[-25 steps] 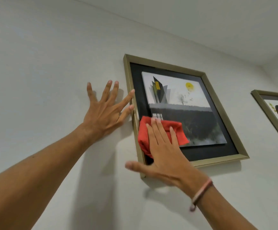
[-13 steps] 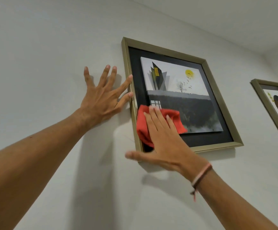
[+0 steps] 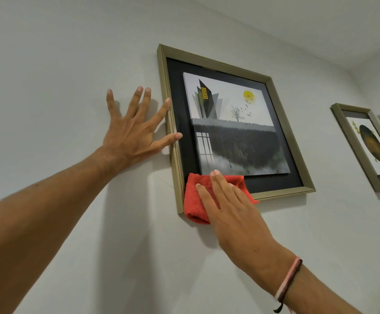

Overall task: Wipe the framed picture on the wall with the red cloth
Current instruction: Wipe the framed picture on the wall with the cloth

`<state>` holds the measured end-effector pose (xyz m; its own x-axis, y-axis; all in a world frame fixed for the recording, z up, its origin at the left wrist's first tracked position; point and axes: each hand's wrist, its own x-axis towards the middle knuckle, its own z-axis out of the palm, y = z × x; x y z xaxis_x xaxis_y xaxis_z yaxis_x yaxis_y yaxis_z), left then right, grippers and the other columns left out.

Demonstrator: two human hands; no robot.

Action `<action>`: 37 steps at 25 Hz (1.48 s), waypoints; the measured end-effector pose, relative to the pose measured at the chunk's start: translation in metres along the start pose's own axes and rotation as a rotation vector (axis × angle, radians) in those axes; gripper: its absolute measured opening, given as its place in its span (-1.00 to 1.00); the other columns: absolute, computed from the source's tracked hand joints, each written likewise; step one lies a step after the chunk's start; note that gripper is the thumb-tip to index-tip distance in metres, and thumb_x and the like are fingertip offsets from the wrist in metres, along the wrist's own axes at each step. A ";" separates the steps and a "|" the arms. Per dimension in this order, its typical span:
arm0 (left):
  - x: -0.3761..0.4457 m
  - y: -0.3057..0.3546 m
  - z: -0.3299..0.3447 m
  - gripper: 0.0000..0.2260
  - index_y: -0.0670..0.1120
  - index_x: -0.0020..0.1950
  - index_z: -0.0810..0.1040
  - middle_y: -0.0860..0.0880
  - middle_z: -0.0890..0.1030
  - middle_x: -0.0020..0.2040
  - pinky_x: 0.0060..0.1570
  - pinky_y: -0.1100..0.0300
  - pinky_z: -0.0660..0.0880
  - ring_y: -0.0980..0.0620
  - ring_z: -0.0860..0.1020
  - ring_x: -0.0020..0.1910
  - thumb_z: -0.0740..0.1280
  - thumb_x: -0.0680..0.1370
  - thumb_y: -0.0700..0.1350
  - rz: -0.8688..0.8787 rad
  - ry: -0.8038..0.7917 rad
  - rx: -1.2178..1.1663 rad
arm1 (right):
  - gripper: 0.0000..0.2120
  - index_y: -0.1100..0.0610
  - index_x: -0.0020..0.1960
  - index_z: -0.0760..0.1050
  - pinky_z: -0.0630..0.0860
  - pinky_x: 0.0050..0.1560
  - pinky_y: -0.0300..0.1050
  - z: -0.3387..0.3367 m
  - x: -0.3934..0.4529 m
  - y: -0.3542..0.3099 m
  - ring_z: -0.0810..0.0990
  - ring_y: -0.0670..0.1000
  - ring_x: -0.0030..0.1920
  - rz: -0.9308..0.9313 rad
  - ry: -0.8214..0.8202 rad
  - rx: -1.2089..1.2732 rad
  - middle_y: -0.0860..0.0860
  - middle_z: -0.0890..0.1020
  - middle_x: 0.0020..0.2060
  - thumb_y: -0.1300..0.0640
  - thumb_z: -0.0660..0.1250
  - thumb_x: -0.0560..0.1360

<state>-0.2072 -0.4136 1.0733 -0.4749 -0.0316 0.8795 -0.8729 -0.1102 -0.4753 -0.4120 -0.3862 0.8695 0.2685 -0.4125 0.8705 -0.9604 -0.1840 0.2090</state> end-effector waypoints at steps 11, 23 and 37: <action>-0.002 0.001 -0.006 -0.11 0.16 0.66 -0.16 -0.20 -0.13 0.70 0.50 -0.53 -0.17 -0.19 -0.17 0.68 -0.32 0.40 0.54 0.005 -0.064 -0.013 | -0.13 0.06 0.65 -0.21 0.16 0.60 0.16 -0.009 -0.012 0.044 -0.17 0.31 0.65 0.291 -0.192 -0.148 0.34 -0.18 0.62 0.19 0.33 0.59; -0.063 0.006 -0.051 -0.27 0.16 0.66 -0.16 -0.10 -0.27 0.69 0.62 -0.16 -0.29 -0.03 -0.33 0.66 -0.01 0.55 0.37 -0.064 -0.372 -0.608 | -0.47 -0.07 0.49 0.33 0.42 0.22 -0.04 -0.055 0.010 -0.006 0.32 0.11 0.21 0.010 -0.003 0.217 0.09 0.36 0.20 0.21 0.25 0.56; -0.273 -0.022 -0.193 -0.69 -0.18 0.12 0.64 -0.37 0.66 0.15 -0.07 -0.02 0.70 -0.07 0.69 0.01 0.57 0.43 -0.14 -0.802 -0.514 -1.577 | -0.78 0.13 0.15 0.53 0.56 -0.09 0.03 -0.100 -0.088 -0.163 0.59 0.07 -0.04 0.525 -0.228 1.865 0.05 0.63 -0.07 0.16 0.19 0.57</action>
<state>-0.0800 -0.2106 0.8384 -0.1295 -0.7444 0.6550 -0.2699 0.6621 0.6991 -0.2869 -0.2307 0.8031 0.1779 -0.7935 0.5820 0.2921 -0.5222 -0.8012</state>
